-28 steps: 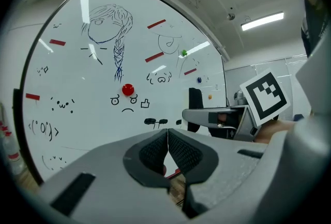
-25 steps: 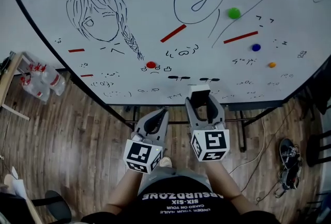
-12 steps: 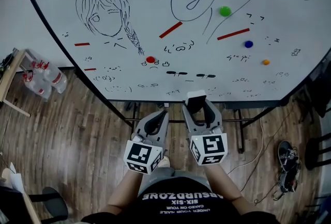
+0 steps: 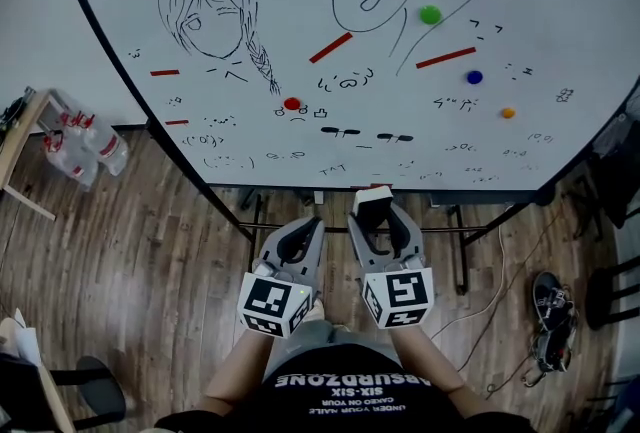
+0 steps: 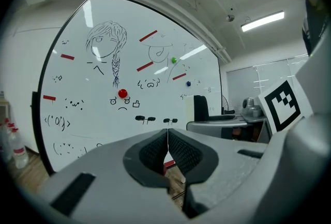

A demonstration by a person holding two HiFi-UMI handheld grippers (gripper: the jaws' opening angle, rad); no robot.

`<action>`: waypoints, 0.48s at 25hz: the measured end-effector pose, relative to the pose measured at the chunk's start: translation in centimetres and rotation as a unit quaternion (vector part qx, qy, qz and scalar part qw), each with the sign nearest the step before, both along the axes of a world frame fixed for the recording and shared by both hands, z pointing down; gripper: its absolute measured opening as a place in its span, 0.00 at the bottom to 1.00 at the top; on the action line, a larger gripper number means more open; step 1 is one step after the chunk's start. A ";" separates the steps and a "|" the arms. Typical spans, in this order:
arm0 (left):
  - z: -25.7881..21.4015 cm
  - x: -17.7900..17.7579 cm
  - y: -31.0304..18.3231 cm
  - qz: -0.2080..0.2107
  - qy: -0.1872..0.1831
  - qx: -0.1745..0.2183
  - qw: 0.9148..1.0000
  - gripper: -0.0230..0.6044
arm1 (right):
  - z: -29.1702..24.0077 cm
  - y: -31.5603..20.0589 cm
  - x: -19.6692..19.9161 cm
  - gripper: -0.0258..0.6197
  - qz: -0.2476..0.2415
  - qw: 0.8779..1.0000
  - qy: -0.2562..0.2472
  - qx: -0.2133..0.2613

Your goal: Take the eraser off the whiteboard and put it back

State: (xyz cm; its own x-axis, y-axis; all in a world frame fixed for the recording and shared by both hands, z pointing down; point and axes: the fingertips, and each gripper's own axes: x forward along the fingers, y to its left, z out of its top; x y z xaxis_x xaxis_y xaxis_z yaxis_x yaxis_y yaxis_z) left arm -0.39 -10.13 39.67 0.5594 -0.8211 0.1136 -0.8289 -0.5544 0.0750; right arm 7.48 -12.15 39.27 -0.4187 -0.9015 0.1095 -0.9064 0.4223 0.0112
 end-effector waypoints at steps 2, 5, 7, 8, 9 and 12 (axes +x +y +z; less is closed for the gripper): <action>0.2 0.1 0.5 0.000 0.000 -0.003 1.000 0.05 | 0.4 0.7 0.1 0.41 0.000 1.000 0.002 -0.004; 0.3 0.2 1.2 0.001 -0.001 -0.003 1.000 0.05 | 0.9 1.4 0.3 0.41 0.000 1.000 0.002 -0.009; 0.3 0.2 1.5 0.001 -0.002 -0.003 1.000 0.05 | 1.1 1.8 0.3 0.41 -0.001 1.000 0.002 -0.011; 0.3 0.3 1.6 0.000 -0.003 -0.003 1.000 0.05 | 1.1 1.9 0.4 0.41 -0.001 1.000 0.002 -0.012; 0.3 0.3 1.7 0.000 -0.003 -0.003 1.000 0.05 | 1.1 2.0 0.4 0.41 -0.002 1.000 0.002 -0.012; 0.3 0.4 2.0 -0.001 -0.003 -0.003 1.000 0.05 | 1.3 2.4 0.5 0.41 -0.004 1.000 0.002 -0.013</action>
